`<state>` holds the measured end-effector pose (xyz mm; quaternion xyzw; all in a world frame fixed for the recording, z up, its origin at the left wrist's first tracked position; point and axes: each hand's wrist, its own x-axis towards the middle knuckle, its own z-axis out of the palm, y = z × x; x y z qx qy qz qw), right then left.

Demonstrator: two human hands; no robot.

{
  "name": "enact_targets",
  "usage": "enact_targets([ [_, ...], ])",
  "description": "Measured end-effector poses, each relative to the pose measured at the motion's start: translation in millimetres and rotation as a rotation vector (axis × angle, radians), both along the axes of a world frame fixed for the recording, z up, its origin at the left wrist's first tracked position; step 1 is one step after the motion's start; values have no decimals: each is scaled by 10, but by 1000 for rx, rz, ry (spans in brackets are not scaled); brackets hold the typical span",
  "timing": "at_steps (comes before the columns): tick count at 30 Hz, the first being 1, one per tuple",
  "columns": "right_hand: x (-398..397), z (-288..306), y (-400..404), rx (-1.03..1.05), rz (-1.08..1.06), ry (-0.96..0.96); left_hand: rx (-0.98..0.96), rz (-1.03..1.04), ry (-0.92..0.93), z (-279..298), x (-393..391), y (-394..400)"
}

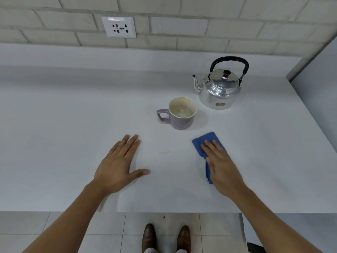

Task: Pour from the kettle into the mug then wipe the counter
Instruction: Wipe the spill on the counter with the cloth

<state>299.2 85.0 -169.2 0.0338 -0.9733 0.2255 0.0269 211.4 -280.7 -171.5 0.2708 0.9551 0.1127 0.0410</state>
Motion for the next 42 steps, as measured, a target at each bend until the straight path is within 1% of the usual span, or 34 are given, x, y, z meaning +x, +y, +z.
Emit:
enact_targets([
  [3, -228, -53, -325, 78, 48, 2, -4, 0, -6, 10, 11, -3],
  [5, -280, -82, -586, 91, 92, -8, -13, 1, -13, 18, 12, -3],
  [8, -183, -94, -908, 44, 204, -10, -28, 4, -28, 24, 3, 6],
  [11, 75, -49, -884, -28, 330, -63, -28, 1, -33, 30, 0, 1],
  [13, 237, 2, -685, -89, 298, -65, -21, -6, -33, 37, 4, -10],
  [15, 295, 54, -477, -95, 188, -51, -15, -12, -27, 41, 5, -10],
  [18, 128, 87, -421, -25, 59, -40, -11, -10, -29, 44, 5, -3],
  [20, -65, 77, -574, 79, 55, -54, -13, -2, -41, 40, 9, -2],
  [23, -300, 71, -1010, 195, 150, -108, -18, 6, -73, 40, 6, -9],
  [27, -325, 78, -1480, 195, 250, -44, 8, -7, -91, 40, -1, -23],
  [30, -94, 32, -1475, 160, 369, -54, 10, -35, -94, 44, -16, -45],
  [33, 202, -55, -1275, 151, 449, -90, 18, -50, -108, 55, -31, -68],
  [35, 299, -85, -1048, 106, 415, -78, 24, -46, -111, 63, -30, -71],
  [38, 190, -45, -670, 39, 247, -22, 31, -39, -118, 77, -22, -62],
  [40, -4, -24, -560, 68, 165, -14, 35, -36, -121, 89, -17, -58],
  [42, -225, -30, -647, 155, 176, -23, 42, -35, -124, 101, -13, -59],
])
